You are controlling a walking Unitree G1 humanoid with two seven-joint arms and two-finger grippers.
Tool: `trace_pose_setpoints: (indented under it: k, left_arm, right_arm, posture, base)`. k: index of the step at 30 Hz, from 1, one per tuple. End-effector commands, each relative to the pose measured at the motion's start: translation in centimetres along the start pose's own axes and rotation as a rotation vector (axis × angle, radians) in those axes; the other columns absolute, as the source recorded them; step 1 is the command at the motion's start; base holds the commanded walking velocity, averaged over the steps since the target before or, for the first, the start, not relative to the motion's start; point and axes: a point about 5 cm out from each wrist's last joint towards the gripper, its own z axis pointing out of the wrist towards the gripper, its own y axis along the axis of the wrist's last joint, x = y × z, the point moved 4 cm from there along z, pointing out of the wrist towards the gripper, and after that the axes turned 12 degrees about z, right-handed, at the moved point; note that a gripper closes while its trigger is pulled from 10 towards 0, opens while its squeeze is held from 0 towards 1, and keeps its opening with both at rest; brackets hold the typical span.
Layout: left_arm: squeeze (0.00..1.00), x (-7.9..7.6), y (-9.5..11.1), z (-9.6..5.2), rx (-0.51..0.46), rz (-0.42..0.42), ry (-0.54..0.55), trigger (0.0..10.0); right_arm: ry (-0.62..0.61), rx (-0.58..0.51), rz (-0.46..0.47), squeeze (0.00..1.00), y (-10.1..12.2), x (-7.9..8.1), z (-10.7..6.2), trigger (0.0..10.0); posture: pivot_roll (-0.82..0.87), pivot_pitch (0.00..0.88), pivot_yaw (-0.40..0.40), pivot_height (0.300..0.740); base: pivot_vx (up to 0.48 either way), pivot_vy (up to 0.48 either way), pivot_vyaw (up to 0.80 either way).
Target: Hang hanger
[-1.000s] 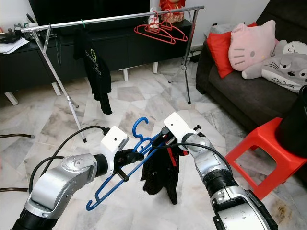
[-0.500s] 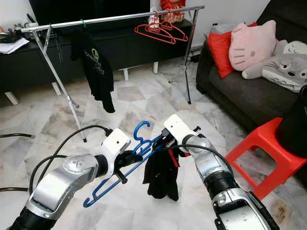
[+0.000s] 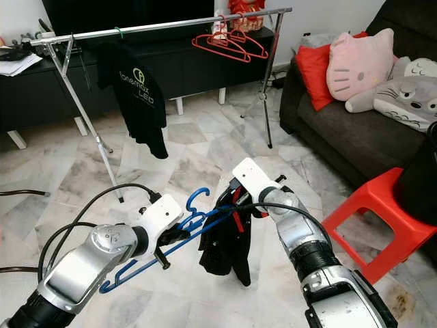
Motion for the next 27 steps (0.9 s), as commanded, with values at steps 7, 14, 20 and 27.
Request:
trace_pose_setpoints:
  k: [7,14,20,27]
  left_arm:
    - [0.00,2.1,1.8,0.0,-0.082,-0.060,0.126,10.0]
    - [0.00,2.6,2.8,0.0,-0.147,-0.150,0.141,10.0]
    - [0.00,1.4,3.1,0.0,-0.166,-0.161,0.060,10.0]
    - [0.00,0.4,3.0,-0.1,-0.173,-0.149,-0.013,10.0]
  right_arm:
    - [0.023,-0.040,-0.007,0.00,1.3,0.6,0.0,10.0]
    - [0.031,-0.041,-0.006,0.00,1.3,0.8,-0.1,10.0]
    - [0.033,-0.083,-0.019,0.00,2.2,0.8,-0.2,10.0]
    - [0.046,-0.124,-0.052,0.00,3.2,0.9,-0.4,10.0]
  posture:
    - [-0.03,0.000,-0.052,0.740]
    - [-0.03,0.000,-0.053,0.740]
    - [-0.04,0.000,-0.051,0.740]
    - [-0.04,0.000,-0.050,0.740]
  base:
    - [0.000,0.000,0.00]
    - [0.000,0.000,0.00]
    - [0.000,0.000,0.00]
    - [0.000,0.000,0.00]
